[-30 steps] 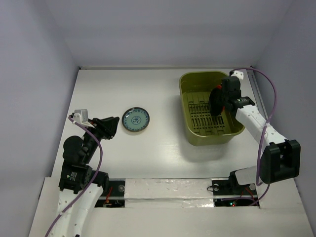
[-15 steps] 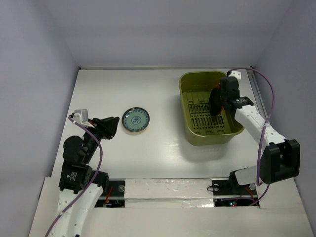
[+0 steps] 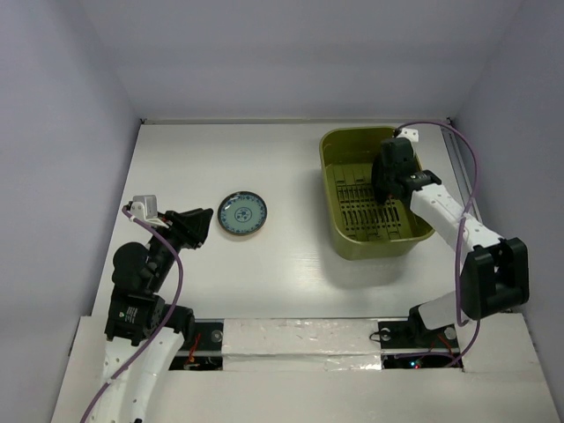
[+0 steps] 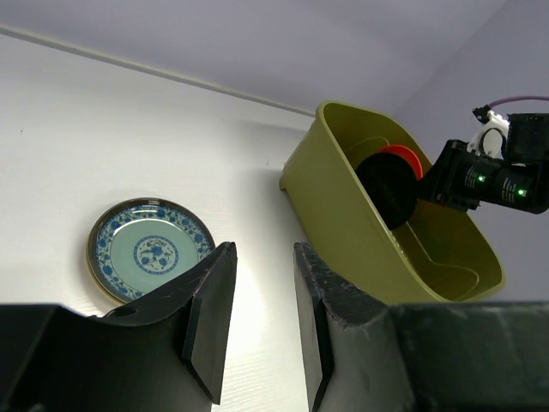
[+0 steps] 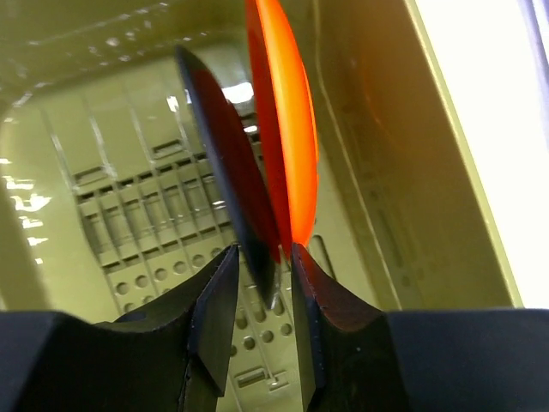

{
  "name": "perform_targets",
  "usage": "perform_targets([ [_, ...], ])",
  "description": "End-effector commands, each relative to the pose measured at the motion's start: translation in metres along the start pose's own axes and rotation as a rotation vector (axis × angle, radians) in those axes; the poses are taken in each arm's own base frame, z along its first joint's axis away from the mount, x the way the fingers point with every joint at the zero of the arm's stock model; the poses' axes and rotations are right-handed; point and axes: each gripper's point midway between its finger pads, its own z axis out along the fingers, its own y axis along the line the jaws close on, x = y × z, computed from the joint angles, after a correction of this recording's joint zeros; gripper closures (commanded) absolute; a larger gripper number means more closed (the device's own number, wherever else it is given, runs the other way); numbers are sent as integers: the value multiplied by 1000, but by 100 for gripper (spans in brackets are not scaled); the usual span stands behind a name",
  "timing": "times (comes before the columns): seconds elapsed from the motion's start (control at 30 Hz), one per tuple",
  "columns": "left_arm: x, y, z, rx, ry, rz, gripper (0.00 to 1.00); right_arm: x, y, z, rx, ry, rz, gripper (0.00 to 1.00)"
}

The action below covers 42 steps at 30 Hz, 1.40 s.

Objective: Unload the plates from the dish rack

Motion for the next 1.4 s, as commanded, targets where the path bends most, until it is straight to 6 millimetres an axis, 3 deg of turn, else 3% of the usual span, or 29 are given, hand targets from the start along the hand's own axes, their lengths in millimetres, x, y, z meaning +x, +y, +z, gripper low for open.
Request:
perform_targets([
  [0.0,-5,-2,3,14,-23,8,70,-20,-7,-4,50,-44,14,63],
  [0.2,-5,-2,3,14,-23,5,70,-22,-7,1,73,-40,8,59],
  [0.37,-4,-1,4,13,-22,6,70,-36,-5,4,89,-65,9,59],
  [0.47,-5,-1,4,12,-24,7,70,-40,-3,8,94,-63,4,66],
  [0.6,-4,-1,4,11,-22,6,70,-46,-3,7,102,-79,12,87],
  [0.7,-4,-1,4,11,-22,6,70,-60,-7,-4,99,-118,32,95],
  [0.83,-4,-1,4,10,-20,6,70,-82,-16,-27,103,-172,61,99],
  [0.97,-5,-2,3,14,-23,7,70,-114,-28,-72,59,-272,116,100],
  [1.03,-5,-2,4,14,-25,7,70,-122,-23,-87,-10,-294,130,100],
  [1.1,-5,-1,4,14,-23,7,70,-133,-13,-114,-114,-344,159,100],
  [1.17,-4,-1,4,13,-22,6,70,-133,15,-129,-282,-351,178,100],
  [1.3,-5,1,4,5,-25,6,70,-121,89,-166,-554,-323,167,100],
  [1.33,-5,1,4,5,-25,6,70,-104,125,-175,-630,-282,123,100],
  [1.37,-5,1,4,2,-25,4,70,-98,145,-180,-670,-266,121,100],
])
